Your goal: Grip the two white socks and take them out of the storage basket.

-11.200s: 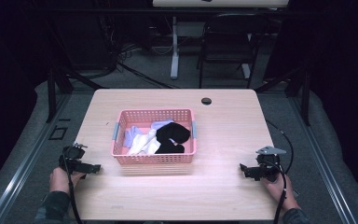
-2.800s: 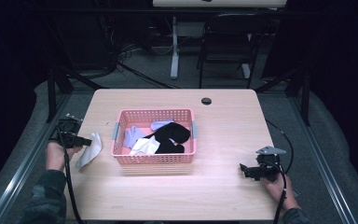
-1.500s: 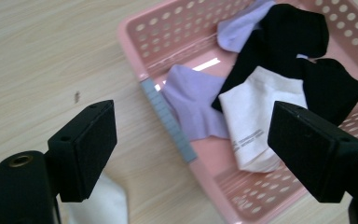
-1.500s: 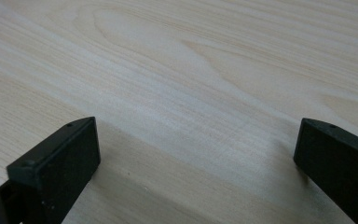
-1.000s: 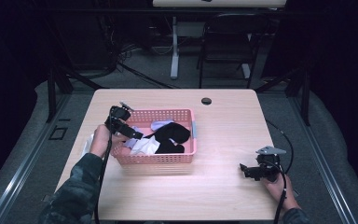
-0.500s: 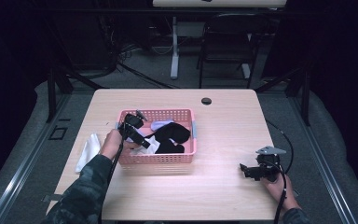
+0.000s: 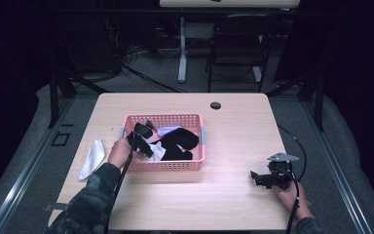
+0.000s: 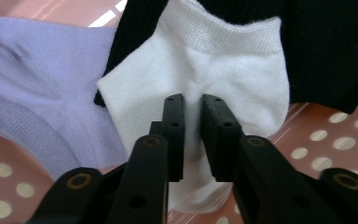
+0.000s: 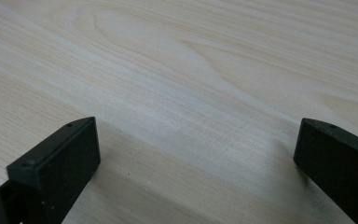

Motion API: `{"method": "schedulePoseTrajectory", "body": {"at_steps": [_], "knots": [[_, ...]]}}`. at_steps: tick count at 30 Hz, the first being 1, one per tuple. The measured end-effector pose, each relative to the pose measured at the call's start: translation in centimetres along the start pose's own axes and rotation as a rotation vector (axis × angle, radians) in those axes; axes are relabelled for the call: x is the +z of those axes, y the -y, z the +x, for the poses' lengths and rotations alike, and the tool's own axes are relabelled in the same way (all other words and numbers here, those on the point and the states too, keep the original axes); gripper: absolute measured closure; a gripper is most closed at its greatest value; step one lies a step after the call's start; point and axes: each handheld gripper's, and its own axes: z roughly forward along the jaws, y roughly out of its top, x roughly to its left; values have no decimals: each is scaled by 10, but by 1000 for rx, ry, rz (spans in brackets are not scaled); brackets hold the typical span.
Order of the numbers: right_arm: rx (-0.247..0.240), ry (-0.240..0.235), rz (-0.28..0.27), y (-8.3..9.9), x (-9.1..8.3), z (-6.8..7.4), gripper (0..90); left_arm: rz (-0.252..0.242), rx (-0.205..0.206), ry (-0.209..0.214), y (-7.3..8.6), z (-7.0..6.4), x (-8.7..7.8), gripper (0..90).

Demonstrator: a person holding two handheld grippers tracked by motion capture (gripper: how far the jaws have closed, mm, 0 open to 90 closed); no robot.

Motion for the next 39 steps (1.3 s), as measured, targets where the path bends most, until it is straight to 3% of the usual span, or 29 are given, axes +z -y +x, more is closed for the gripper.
{"method": "schedulePoseTrajectory", "body": {"at_steps": [5,8,18,26,39], "knots": [[-2,-1,2,0,0,0,0,-15,10,-6,1,0,-4,837],[-1,-1,2,0,0,0,0,-49,23,-17,3,2,-12,846],[0,0,0,0,0,0,0,-124,18,-53,13,8,-35,849],[-1,-1,2,0,0,0,0,-180,2,-54,17,12,-49,846],[-1,-1,0,0,0,0,0,-227,18,-67,15,12,-71,846]]}}
